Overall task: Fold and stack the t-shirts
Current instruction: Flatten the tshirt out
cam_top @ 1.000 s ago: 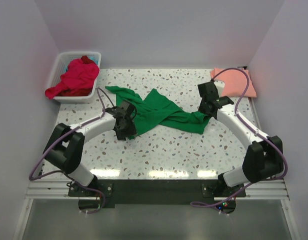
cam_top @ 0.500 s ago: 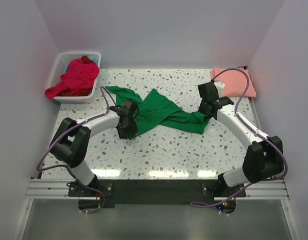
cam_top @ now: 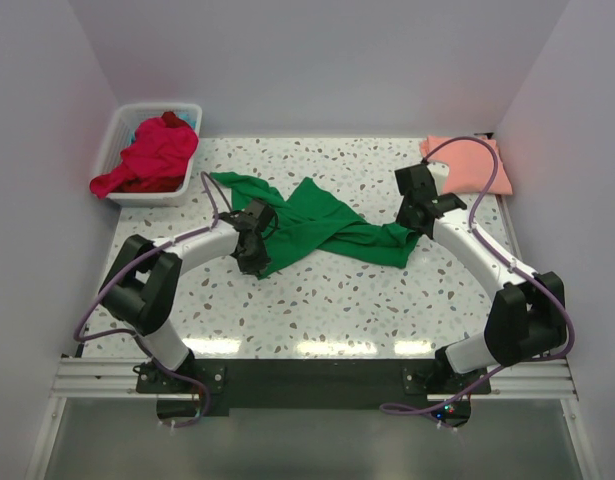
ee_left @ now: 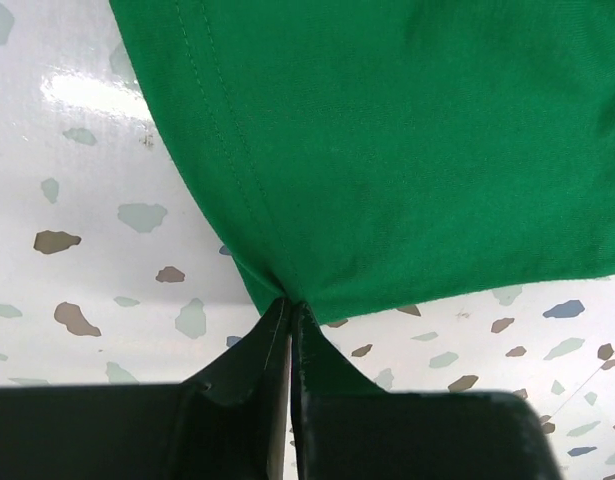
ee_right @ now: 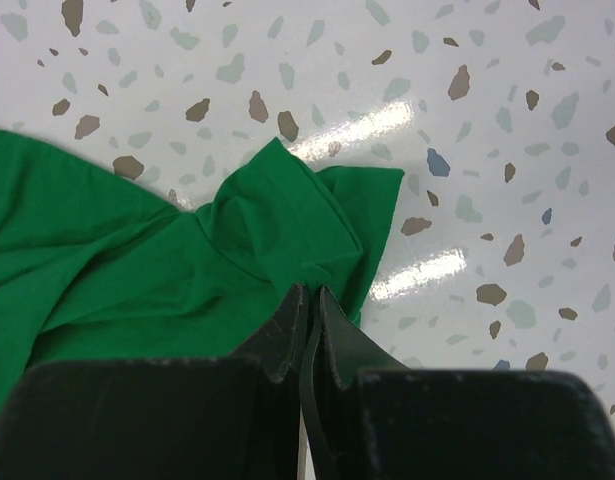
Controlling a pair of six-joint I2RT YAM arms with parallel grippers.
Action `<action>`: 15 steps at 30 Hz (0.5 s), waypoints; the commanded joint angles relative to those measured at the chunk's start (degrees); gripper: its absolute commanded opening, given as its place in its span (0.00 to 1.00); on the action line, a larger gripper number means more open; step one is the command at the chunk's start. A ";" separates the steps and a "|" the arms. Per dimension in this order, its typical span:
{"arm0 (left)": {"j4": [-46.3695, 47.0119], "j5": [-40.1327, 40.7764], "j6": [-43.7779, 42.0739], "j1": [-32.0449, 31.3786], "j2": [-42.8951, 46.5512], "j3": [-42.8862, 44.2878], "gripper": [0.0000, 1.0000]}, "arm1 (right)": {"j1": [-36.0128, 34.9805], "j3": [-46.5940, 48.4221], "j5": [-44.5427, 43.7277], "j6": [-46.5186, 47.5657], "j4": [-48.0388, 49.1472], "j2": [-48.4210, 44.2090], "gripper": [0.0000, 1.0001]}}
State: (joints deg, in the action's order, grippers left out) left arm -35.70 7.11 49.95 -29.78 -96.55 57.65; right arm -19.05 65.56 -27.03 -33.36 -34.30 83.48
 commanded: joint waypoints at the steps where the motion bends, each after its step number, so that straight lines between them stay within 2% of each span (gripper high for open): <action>1: 0.20 1.06 -0.56 -0.45 -0.39 0.89 0.04 | 0.06 0.97 -1.10 -1.00 0.73 -1.92 0.00; 4: -0.07 1.41 -0.73 -0.45 -0.22 0.80 0.00 | 0.15 0.71 -1.27 -1.09 0.64 -2.36 0.00; 7: -0.42 1.85 -1.09 -0.45 -0.13 0.80 0.00 | 0.06 0.62 -1.36 -1.09 0.56 -2.54 0.00; 8: -0.77 1.85 -1.26 -0.45 -0.13 0.89 0.02 | 0.15 0.62 -1.36 -1.09 0.64 -2.62 0.00; 11: -1.21 1.76 -1.79 -0.45 -0.30 0.89 0.20 | 0.15 0.45 -1.36 -1.09 0.64 -2.71 0.00; 15: -1.65 1.50 -2.93 -0.80 -1.00 0.80 0.31 | 0.06 0.27 -1.36 -1.35 0.73 -2.80 0.00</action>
State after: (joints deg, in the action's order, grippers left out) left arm -36.18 7.75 48.58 -29.82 -96.55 57.65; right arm -19.05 65.54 -27.24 -33.45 -34.33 82.63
